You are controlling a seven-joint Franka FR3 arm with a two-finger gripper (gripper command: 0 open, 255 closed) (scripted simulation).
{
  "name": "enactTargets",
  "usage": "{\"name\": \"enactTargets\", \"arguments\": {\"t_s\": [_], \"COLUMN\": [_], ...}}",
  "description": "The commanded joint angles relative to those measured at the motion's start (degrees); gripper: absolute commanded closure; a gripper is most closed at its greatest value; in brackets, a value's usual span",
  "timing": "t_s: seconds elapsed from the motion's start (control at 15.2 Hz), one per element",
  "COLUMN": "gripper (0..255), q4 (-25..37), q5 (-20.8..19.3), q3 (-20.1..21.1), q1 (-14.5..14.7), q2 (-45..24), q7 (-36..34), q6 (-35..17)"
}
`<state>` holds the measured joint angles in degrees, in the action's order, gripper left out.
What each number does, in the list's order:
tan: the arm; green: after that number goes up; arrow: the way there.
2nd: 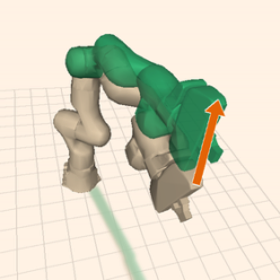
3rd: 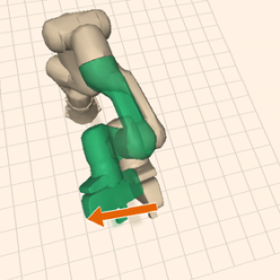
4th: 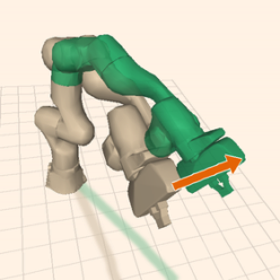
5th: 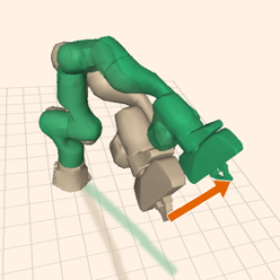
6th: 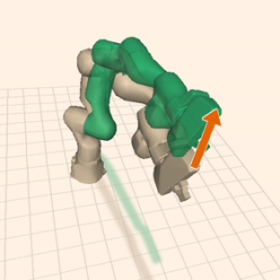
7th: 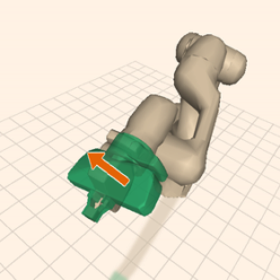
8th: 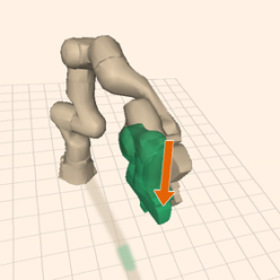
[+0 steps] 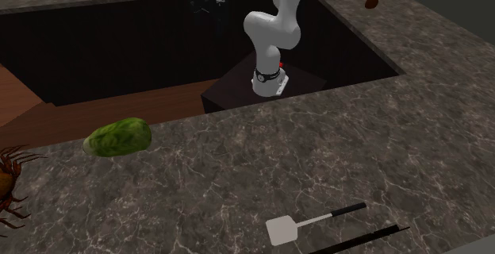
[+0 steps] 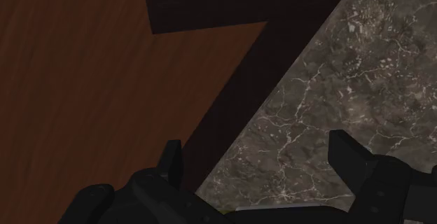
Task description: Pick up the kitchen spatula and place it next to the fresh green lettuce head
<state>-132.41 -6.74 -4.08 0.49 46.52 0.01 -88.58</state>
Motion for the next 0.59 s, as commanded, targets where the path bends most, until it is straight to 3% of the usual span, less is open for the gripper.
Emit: {"name": "enactTargets", "arguments": {"t_s": [0.0,0.53], "gripper": [0,0], "q4": [0.0,-4.99], "q5": [0.0,7.76], "q3": [0.0,10.09], "q1": [0.0,1.6], "q2": [0.0,-1.63], "q7": [0.0,-15.26], "q6": [0.0,-5.0]}}
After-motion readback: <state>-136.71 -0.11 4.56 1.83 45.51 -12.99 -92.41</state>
